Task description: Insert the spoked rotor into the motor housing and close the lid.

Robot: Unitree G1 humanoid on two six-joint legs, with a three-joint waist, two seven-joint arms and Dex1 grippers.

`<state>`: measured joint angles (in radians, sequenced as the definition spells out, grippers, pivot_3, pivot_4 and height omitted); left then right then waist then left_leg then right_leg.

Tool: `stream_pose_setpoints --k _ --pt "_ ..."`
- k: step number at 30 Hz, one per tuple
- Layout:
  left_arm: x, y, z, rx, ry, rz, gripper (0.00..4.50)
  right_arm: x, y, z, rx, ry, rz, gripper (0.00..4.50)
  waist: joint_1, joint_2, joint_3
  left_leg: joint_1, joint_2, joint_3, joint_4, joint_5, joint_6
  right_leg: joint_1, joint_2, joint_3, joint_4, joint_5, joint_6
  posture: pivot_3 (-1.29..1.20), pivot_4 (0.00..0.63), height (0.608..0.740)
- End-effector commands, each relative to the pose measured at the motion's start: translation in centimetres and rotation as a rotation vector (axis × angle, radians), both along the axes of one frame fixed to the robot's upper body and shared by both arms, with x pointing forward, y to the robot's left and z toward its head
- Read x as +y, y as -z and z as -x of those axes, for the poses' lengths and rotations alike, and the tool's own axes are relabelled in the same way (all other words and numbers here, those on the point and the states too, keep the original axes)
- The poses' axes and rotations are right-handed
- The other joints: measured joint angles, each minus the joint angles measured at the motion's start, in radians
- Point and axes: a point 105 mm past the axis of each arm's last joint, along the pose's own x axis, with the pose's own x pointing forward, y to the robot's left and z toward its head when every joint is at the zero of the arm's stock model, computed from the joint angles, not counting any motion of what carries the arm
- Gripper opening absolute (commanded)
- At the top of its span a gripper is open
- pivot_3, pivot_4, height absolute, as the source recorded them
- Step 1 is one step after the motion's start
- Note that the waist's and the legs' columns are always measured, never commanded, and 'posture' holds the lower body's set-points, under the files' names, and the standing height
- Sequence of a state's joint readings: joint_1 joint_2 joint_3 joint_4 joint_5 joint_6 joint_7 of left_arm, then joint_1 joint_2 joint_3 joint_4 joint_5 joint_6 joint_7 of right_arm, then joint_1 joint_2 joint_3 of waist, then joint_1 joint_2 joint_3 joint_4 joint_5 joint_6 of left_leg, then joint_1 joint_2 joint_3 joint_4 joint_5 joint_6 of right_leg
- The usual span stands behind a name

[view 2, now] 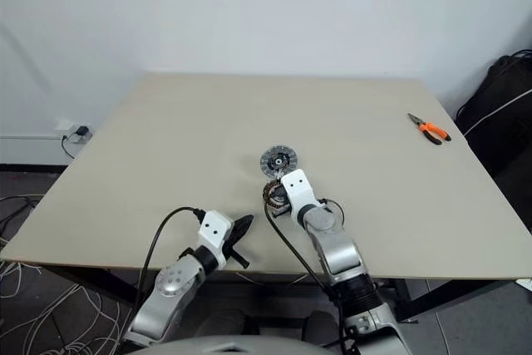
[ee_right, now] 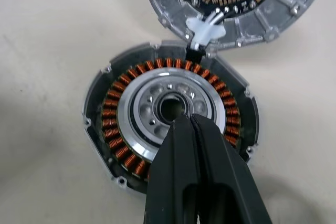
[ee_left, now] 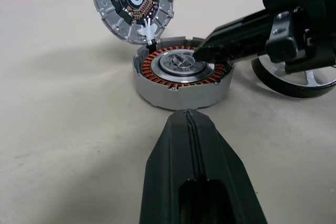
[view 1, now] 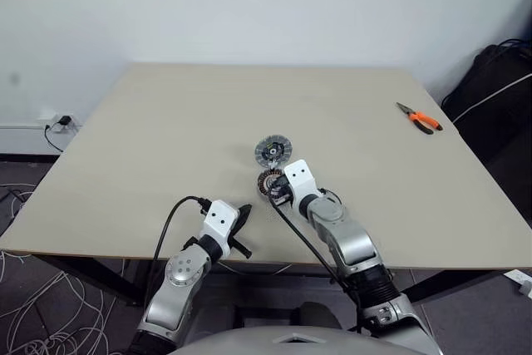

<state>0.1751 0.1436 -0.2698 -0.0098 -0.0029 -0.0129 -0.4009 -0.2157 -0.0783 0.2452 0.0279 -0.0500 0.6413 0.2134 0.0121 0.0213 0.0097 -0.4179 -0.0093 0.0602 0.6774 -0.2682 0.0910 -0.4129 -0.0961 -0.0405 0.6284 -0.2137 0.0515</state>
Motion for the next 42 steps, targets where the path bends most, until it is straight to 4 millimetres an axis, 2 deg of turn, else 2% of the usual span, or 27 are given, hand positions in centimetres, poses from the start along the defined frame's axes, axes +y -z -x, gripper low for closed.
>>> stream_pose_setpoints --k 1,14,21,30,42 --pt "-0.3 -1.2 -0.4 -0.044 0.005 0.014 0.0 0.9 -2.9 -1.2 -0.113 -0.016 -0.035 0.04 0.0 0.0 0.0 0.0 0.0 0.0 0.0 0.0 0.0 0.0 0.0 0.0 0.0 0.0 0.0 0.0 0.0 0.74" --pt "0.0 -1.1 -0.2 -0.043 -0.015 0.011 0.0 2.8 -2.3 -2.1 -0.124 -0.071 0.006 0.04 -0.001 0.0 0.001 0.0 0.0 0.0 0.0 0.0 0.0 0.0 0.0 0.0 0.0 0.0 0.0 0.0 0.0 0.74" --pt "0.1 -1.2 -0.1 -0.043 -0.022 0.013 0.0 2.5 -2.0 -2.5 -0.122 -0.059 0.014 0.04 -0.001 0.001 0.001 0.0 0.0 0.0 -0.001 0.0 0.0 0.0 0.0 0.0 0.0 0.0 0.0 0.0 0.0 0.74" --pt "-0.1 -1.1 -0.1 -0.041 -0.016 0.015 0.0 1.1 -1.8 -2.8 -0.122 -0.007 0.025 0.04 -0.001 0.001 0.001 0.0 0.0 0.0 -0.001 0.0 0.0 0.0 0.0 0.0 0.0 0.0 0.0 0.0 0.0 0.74" --pt "-0.1 -1.1 -0.1 -0.041 -0.01 0.014 0.0 1.6 -1.2 -2.4 -0.1 -0.023 0.031 0.04 -0.001 0.001 0.001 0.0 0.0 0.0 -0.001 0.0 0.0 -0.001 0.0 0.001 0.0 0.0 0.0 0.0 0.0 0.74"
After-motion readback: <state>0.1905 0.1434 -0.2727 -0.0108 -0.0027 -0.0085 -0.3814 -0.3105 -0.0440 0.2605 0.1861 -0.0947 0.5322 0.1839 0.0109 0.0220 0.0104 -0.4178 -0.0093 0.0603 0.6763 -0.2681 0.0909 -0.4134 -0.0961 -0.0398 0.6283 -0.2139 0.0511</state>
